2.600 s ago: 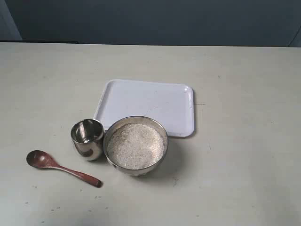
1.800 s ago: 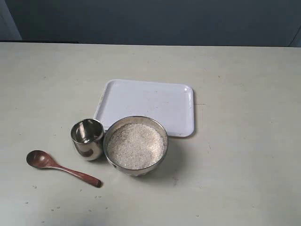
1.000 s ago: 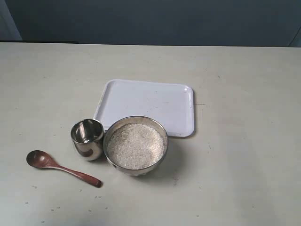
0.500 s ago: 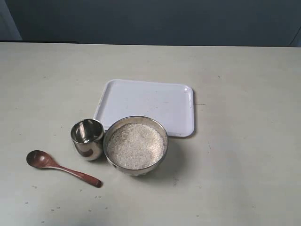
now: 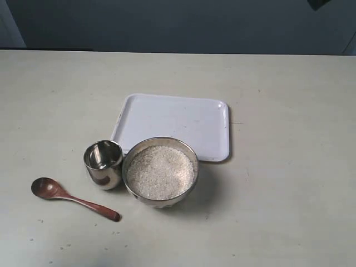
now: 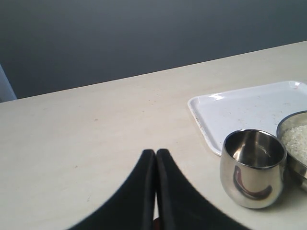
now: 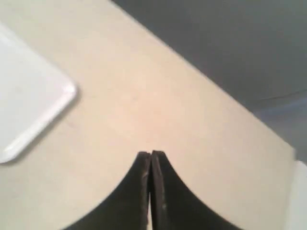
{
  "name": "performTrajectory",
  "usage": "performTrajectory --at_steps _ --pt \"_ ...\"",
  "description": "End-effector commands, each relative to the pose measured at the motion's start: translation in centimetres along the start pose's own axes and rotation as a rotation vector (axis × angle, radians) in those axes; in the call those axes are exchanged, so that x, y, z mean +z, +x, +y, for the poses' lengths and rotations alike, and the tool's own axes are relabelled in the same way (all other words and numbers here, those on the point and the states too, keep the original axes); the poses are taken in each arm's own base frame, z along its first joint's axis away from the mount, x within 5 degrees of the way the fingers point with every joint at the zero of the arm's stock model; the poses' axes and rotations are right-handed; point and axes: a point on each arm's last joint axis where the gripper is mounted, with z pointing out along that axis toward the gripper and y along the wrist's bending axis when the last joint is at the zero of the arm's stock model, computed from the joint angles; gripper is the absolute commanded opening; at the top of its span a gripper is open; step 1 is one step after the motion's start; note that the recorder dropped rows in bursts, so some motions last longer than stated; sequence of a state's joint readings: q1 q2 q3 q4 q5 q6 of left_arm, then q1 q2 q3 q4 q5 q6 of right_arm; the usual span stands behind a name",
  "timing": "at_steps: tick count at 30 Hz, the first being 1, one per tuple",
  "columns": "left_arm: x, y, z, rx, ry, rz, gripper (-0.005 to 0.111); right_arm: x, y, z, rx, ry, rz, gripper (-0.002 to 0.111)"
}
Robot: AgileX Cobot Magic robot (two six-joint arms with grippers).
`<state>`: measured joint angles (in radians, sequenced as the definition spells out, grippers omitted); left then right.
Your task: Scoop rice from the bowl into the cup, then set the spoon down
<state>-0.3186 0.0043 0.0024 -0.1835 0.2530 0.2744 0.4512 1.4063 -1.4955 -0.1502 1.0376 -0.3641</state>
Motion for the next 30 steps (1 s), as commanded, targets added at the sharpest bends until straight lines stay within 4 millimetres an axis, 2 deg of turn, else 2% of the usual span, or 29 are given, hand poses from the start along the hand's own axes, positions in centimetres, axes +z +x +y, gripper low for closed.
performTrajectory --at_steps 1,4,7,13,18,21,25,30 --pt "-0.1 -0.2 0.0 0.000 0.001 -0.019 0.001 -1.5 -1.7 2.3 -0.016 -0.306 -0.066 0.000" --pt "-0.1 -0.2 0.0 0.000 0.001 -0.019 0.001 -0.8 -2.5 4.0 -0.027 -0.402 -0.064 0.000" --pt "-0.1 -0.2 0.0 0.000 0.001 -0.019 0.001 0.7 -3.1 6.6 -0.107 -0.463 -0.002 0.000" --pt "-0.1 -0.2 0.0 0.000 0.001 -0.019 0.001 3.8 -4.7 15.7 -0.360 -0.580 0.096 0.000" --pt "-0.1 -0.2 0.0 0.000 0.001 -0.019 0.001 5.8 -4.3 23.8 -0.576 -0.643 0.187 0.000" --pt "-0.1 -0.2 0.0 0.000 0.001 -0.019 0.001 6.7 -3.8 27.4 -0.648 -0.675 0.205 0.000" --pt "-0.1 -0.2 0.0 0.000 0.001 -0.019 0.001 7.5 -3.1 31.0 -0.724 -0.687 0.207 0.000" --pt "-0.1 -0.2 0.0 0.000 0.001 -0.019 0.001 7.3 -2.7 33.8 -0.776 -0.702 0.171 0.000"
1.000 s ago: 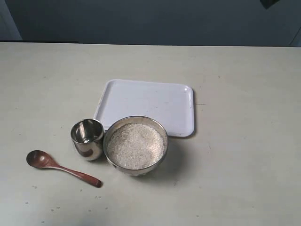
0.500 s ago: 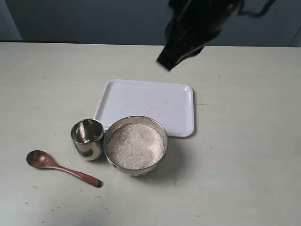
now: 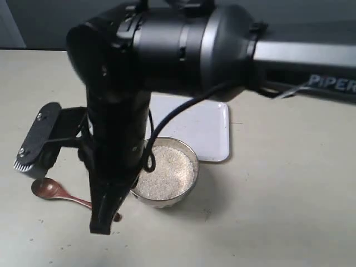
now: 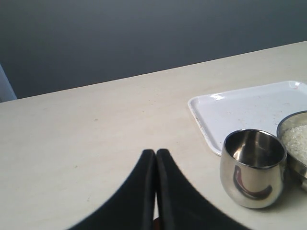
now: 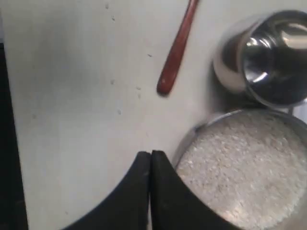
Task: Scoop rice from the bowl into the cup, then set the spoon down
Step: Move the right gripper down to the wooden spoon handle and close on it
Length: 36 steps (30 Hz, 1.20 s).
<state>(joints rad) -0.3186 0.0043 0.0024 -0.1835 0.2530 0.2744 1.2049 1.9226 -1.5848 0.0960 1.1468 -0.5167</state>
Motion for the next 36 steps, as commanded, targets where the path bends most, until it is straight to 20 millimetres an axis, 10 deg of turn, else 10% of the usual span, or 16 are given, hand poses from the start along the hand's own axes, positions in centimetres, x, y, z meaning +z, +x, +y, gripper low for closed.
performTrajectory --at_steps 1,13,36 --pt "-0.1 -0.2 0.0 0.000 0.001 -0.019 0.001 0.7 -1.4 1.5 -0.057 0.019 -0.039 0.000" --pt "-0.1 -0.2 0.0 0.000 0.001 -0.019 0.001 5.3 -3.3 1.8 -0.060 0.018 -0.092 0.045" --pt "-0.1 -0.2 0.0 0.000 0.001 -0.019 0.001 11.0 -2.7 0.7 -0.122 0.060 0.043 0.045"
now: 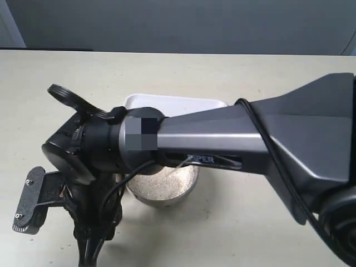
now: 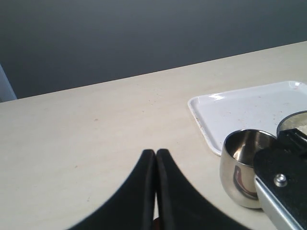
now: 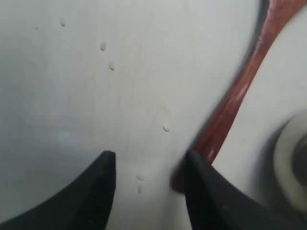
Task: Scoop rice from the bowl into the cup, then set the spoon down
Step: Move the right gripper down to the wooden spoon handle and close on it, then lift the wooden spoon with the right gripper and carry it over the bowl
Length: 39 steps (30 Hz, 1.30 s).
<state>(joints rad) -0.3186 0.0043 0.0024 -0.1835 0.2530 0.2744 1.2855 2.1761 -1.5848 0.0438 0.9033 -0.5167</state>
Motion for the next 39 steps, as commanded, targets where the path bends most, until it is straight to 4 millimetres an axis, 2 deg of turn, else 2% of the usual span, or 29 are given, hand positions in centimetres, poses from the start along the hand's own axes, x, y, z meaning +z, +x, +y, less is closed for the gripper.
performTrajectory --at_steps 1,10,15,21,25,27,30,35,39 --pt "-0.1 -0.2 0.0 0.000 0.001 -0.019 0.001 0.0 0.1 -0.4 -0.042 0.046 0.017 0.045" --pt "-0.1 -0.2 0.0 0.000 0.001 -0.019 0.001 0.0 0.5 -2.1 0.018 0.077 -0.026 0.045" --pt "-0.1 -0.2 0.0 0.000 0.001 -0.019 0.001 0.9 1.0 -3.1 0.053 0.079 -0.029 0.045" --pt "-0.1 -0.2 0.0 0.000 0.001 -0.019 0.001 2.5 1.2 -2.9 0.085 0.032 -0.011 0.045" --pt "-0.1 -0.2 0.0 0.000 0.001 -0.019 0.001 2.5 1.2 -2.9 0.085 0.032 -0.010 0.045" --pt "-0.1 -0.2 0.0 0.000 0.001 -0.019 0.001 2.5 1.1 -2.9 0.087 0.029 -0.012 0.038" --pt "-0.1 -0.2 0.0 0.000 0.001 -0.019 0.001 2.5 1.0 -2.5 0.078 0.029 -0.011 0.003" --pt "-0.1 -0.2 0.0 0.000 0.001 -0.019 0.001 1.6 0.3 -1.7 0.055 0.034 -0.032 0.000" --pt "-0.1 -0.2 0.0 0.000 0.001 -0.019 0.001 0.0 -0.2 -1.4 0.064 0.037 -0.077 0.000"
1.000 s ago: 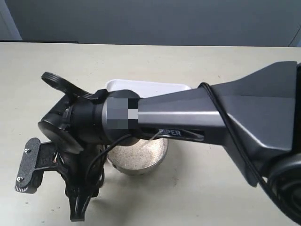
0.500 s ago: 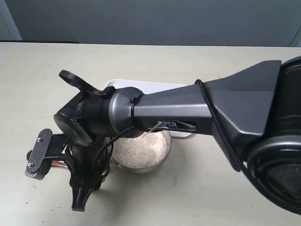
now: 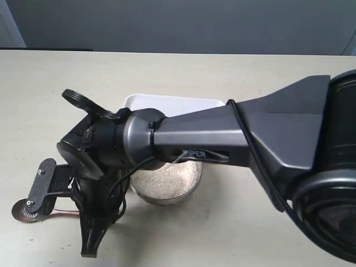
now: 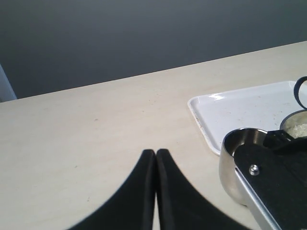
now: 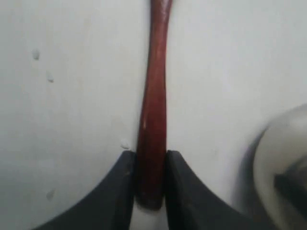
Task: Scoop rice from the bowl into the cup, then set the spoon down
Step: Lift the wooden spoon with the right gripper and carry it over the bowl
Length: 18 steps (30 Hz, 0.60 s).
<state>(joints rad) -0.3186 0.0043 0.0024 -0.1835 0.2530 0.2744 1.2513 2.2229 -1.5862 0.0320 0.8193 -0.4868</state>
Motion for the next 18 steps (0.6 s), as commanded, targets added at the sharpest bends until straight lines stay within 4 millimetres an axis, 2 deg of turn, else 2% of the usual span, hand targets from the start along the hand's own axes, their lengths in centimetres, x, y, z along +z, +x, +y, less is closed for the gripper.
performTrajectory --at_steps 1,11,14,18 --pt "-0.1 -0.2 0.0 0.000 0.001 -0.019 0.001 -2.5 -0.7 0.4 0.017 -0.005 -0.061 0.000" --pt "-0.1 -0.2 0.0 0.000 0.001 -0.019 0.001 -8.4 -1.0 0.2 0.013 0.048 -0.168 0.000" --pt "-0.1 -0.2 0.0 0.000 0.001 -0.019 0.001 -9.8 -0.6 0.1 -0.021 0.088 -0.149 0.000" --pt "-0.1 -0.2 0.0 0.000 0.001 -0.019 0.001 -11.5 0.8 -0.5 -0.069 0.170 -0.036 0.000"
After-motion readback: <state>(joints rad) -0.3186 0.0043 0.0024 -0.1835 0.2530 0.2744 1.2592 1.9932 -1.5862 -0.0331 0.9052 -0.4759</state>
